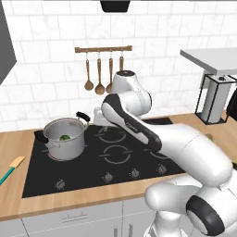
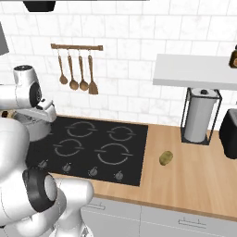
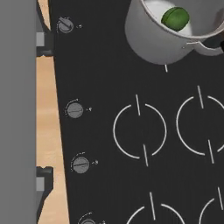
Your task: Put the avocado and potato in the pot. Retrieve the spatula and lightly stir the vegetables in the pot.
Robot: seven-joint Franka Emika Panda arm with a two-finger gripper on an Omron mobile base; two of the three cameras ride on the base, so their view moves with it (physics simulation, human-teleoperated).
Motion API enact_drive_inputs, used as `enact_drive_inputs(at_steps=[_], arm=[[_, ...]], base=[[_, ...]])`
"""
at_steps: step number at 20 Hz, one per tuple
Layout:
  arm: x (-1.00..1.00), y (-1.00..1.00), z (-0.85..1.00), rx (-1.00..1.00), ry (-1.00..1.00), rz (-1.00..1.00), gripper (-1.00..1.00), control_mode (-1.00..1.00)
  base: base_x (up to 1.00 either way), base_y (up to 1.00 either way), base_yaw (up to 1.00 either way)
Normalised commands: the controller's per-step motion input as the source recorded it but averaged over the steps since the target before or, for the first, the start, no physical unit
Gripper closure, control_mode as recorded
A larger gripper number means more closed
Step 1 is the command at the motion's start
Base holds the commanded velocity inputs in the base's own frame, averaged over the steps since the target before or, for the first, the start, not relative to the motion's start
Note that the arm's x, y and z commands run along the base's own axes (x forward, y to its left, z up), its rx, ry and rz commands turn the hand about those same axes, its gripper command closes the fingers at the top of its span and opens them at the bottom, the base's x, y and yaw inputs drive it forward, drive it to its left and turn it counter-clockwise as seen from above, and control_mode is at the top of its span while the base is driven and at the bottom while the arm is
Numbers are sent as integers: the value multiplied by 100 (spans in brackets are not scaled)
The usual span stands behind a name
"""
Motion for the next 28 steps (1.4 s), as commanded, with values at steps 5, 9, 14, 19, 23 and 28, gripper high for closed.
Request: enact_drive_inputs(at_steps=[5, 9, 14, 19, 23, 28], arm=[[-7, -100, 0, -3, 17, 3, -100, -100], [0, -100, 0, -9, 12, 1, -100, -100], [1, -100, -3, -9, 23, 0, -100, -100], [1, -100, -14, 0, 11, 0, -100, -100], [0, -100, -9, 3, 12, 0, -100, -100], [0, -98, -19, 1, 6, 0, -100, -100]], base=[[0, 0, 0], [0, 0, 0], [0, 0, 0], [0, 0, 0], [0, 0, 0], [0, 0, 0]])
